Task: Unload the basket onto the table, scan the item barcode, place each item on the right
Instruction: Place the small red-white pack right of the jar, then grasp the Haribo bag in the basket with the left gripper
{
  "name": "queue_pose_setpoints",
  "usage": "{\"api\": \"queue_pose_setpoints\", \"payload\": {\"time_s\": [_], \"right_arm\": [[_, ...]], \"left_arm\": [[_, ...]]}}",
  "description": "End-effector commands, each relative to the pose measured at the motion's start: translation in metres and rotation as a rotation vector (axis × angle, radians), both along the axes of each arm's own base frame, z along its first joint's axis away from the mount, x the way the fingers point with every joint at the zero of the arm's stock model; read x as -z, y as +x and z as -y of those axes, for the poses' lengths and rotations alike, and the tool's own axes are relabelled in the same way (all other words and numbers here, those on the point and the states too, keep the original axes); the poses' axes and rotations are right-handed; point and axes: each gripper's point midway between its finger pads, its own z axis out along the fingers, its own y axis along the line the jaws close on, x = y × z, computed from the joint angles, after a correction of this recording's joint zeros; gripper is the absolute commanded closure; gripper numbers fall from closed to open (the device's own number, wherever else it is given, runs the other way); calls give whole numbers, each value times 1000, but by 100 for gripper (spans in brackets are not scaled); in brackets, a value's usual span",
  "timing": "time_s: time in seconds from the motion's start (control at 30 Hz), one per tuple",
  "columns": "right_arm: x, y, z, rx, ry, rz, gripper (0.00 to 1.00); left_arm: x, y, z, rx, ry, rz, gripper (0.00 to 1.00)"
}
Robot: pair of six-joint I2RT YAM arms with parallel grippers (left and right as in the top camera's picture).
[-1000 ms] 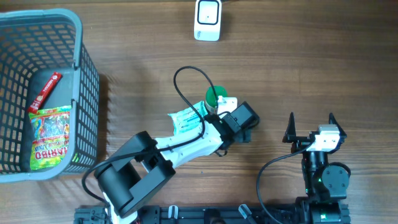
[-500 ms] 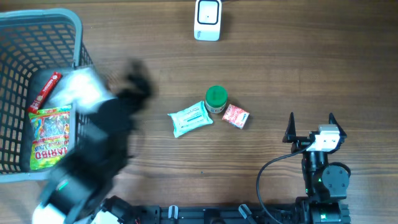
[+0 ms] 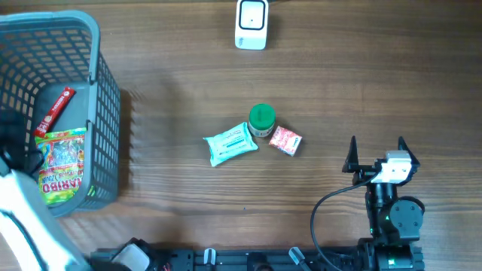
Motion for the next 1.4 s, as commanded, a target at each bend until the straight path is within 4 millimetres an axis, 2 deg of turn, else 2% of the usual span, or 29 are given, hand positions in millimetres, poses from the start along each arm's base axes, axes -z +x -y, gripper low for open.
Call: {"api": "queue_pose_setpoints", "payload": {"time_s": [0.0,0.07,0.1,0.17,0.2,0.37,0.47,0.77,0.83,0.9,0.97,1.03,1.13,1.37], "right_arm": [[-2,0,-1,-5,-9,8,0],[-2,0,-1,-5,-9,8,0],[-2,0,-1,-5,-9,8,0],[-2,0,-1,-5,-9,8,0],[-2,0,-1,-5,-9,8,0],[-2,0,-1,-5,-9,8,0],[-2,0,-1,-5,-9,8,0],[-2,0,-1,-5,-9,8,0],[-2,0,-1,-5,-9,8,0],[-2,0,-1,-5,-9,8,0],[-2,0,-1,-5,-9,8,0],[-2,0,-1,-5,-9,8,0],[-2,0,-1,-5,-9,8,0],[-2,0,-1,-5,-9,8,0]], "left_arm": [[59,21,8,253,-70,-158,4],[86,25,17,372,-86,-258,12],[94,27,21,439,-74,-306,12],[108,26,21,490,-52,-391,7],[115,27,22,524,-49,-414,1],[146,23,26,673,-67,-523,0],[171,11,36,799,-114,-617,0],[212,-13,56,848,-291,-711,0],[212,-14,60,856,-303,-718,0],[206,-8,63,871,-275,-711,0],[186,10,62,927,-177,-690,0],[155,25,58,979,-57,-672,0],[122,20,44,922,64,-716,0],[133,0,53,940,-20,-789,0]]}}
